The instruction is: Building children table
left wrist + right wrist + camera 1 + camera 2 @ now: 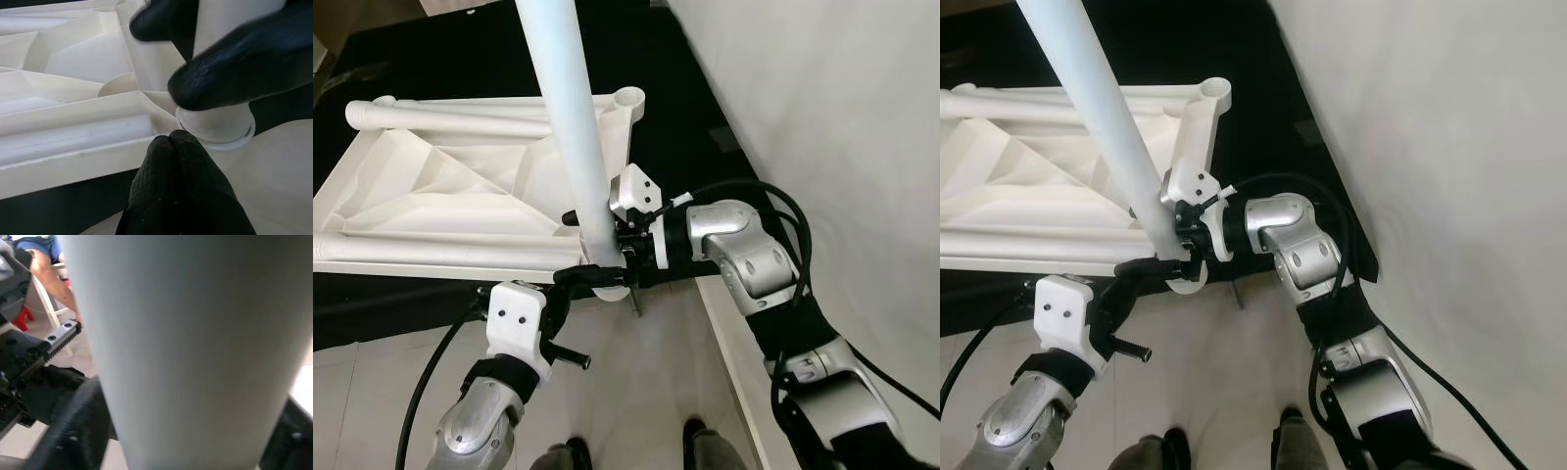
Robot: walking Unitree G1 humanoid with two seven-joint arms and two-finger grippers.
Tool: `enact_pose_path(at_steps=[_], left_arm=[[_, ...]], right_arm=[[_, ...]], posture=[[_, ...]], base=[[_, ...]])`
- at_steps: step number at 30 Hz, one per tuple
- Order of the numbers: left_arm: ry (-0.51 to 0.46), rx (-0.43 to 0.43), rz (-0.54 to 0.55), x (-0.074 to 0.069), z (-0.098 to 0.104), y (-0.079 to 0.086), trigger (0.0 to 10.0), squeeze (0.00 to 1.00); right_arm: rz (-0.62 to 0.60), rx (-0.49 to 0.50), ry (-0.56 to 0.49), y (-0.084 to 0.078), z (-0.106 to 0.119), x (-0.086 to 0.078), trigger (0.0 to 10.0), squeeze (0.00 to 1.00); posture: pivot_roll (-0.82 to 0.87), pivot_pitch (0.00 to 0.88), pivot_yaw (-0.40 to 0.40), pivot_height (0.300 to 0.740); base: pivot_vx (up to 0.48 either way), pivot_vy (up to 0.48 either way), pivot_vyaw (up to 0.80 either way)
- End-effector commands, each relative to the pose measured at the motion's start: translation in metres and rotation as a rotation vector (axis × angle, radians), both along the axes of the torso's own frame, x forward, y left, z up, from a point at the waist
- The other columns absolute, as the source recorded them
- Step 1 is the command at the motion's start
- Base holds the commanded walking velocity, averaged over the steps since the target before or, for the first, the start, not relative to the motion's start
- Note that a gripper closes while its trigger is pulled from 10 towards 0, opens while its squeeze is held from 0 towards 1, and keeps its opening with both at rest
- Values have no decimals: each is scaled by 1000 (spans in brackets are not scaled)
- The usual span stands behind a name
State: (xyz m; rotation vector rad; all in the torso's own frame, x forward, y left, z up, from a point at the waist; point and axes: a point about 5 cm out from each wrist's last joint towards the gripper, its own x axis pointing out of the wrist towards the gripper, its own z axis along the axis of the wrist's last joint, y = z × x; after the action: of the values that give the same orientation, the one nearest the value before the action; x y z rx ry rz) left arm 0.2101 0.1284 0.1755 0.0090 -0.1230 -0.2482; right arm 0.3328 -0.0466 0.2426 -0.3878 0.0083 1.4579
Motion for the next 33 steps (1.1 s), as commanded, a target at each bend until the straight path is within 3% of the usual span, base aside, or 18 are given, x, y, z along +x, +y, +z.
enact_pose_path(at_steps=[1, 6, 8, 12, 13, 14, 15, 17, 19, 25, 30, 31, 33], left_arm=[[11, 7, 9, -3, -1, 1, 10000, 0], [12, 7, 10, -3, -1, 2, 10000, 0], [12, 8, 10, -3, -1, 2, 10000, 0], [12, 8, 9, -3, -1, 2, 10000, 0], [13, 8, 9, -3, -1, 3, 10000, 0], [13, 8, 9, -3, -1, 3, 10000, 0], [13, 9, 9, -3, -1, 3, 10000, 0], [13, 9, 9, -3, -1, 3, 10000, 0], [14, 13, 9, -2, -1, 5, 10000, 0], [15, 16, 9, -1, -2, 5, 10000, 0], [16, 16, 10, -1, -2, 5, 10000, 0], [15, 16, 13, -1, -2, 5, 10000, 0], [15, 15, 15, -1, -2, 5, 10000, 0]], right_arm=[[-22, -60, 0, 5, -8, 5, 0, 0], [-115, -61, 15, -4, -12, 14, 0, 0], [-232, -58, 27, -14, -18, 17, 0, 0], [-259, -58, 32, -16, -20, 19, 0, 0], [-508, 13, 63, -23, -28, 21, 0, 0], [-508, 13, 63, -23, -28, 21, 0, 0], [-829, 85, 49, -37, -36, 22, 0, 0], [-829, 85, 49, -37, -36, 22, 0, 0], [-1129, 200, 88, -38, -50, -1, 0, 0], [-1141, 245, 108, -27, -51, -8, 0, 0], [-1091, 271, 115, -5, -42, 0, 0, 0], [-1063, 289, 128, 4, -39, 0, 10000, 0], [-1003, 324, 122, 12, -32, 0, 10000, 0]], posture=[[52, 302, 70, 740], [49, 303, 73, 740], [45, 301, 73, 740], [45, 301, 73, 740], [42, 303, 67, 740], [42, 303, 67, 740], [39, 303, 70, 740], [39, 303, 70, 740], [40, 302, 83, 740], [46, 293, 84, 740], [46, 291, 75, 740], [47, 293, 73, 740], [48, 294, 72, 740]], base=[[0, 0, 0], [0, 0, 0], [0, 0, 0], [0, 0, 0], [0, 0, 0], [0, 0, 0], [0, 0, 0], [0, 0, 0], [0, 0, 0], [0, 0, 0], [0, 0, 0], [0, 0, 0], [0, 0, 0]])
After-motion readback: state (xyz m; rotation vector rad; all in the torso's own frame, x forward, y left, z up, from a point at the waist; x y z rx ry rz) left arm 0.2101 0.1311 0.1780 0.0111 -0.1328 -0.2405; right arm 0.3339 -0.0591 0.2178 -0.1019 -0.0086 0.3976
